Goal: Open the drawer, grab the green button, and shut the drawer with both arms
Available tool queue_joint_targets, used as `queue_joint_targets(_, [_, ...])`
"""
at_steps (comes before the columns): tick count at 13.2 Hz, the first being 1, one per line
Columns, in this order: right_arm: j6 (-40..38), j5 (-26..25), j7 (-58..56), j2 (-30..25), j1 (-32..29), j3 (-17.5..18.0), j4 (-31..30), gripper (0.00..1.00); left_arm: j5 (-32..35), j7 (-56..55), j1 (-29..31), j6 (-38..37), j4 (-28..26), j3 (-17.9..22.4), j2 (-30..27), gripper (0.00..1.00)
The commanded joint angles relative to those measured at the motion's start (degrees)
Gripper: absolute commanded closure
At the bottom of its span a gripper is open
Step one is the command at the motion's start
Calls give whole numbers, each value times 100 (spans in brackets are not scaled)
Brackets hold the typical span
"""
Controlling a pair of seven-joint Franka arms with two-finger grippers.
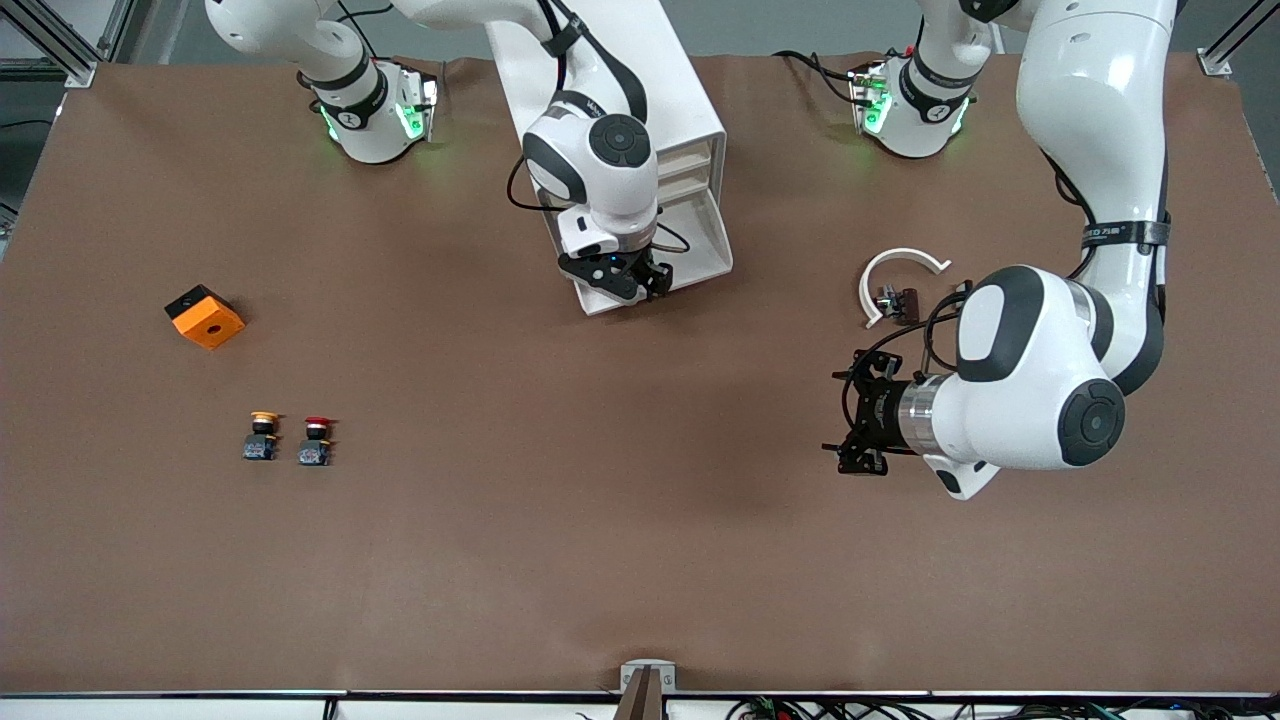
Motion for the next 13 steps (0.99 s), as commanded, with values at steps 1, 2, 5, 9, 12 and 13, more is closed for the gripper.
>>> queue_joint_targets(1, [7,-68,138,-5,88,-46,1,39,104,80,10,-54,-14,-9,-25,0])
queue_joint_targets(2, [7,-68,147,-5,80,-46,10,39,104,80,1,-54,-14,-9,-25,0])
queue_joint_targets(5, [7,-59,156,-5,80,-46,27,42,104,80,-17,-54,-32,0,-25,0])
queue_joint_targets(9, [-11,-50,147,-5,80,-46,54,66,104,80,-17,-46,-40,0,-25,0])
queue_joint_targets(12, [-11,-33,147,-5,71,-46,89,90,104,80,-17,-54,-40,-9,-16,0])
queue_joint_targets(13, [-11,-15,147,-13,71,-46,97,95,104,80,-17,-46,-40,-9,-25,0])
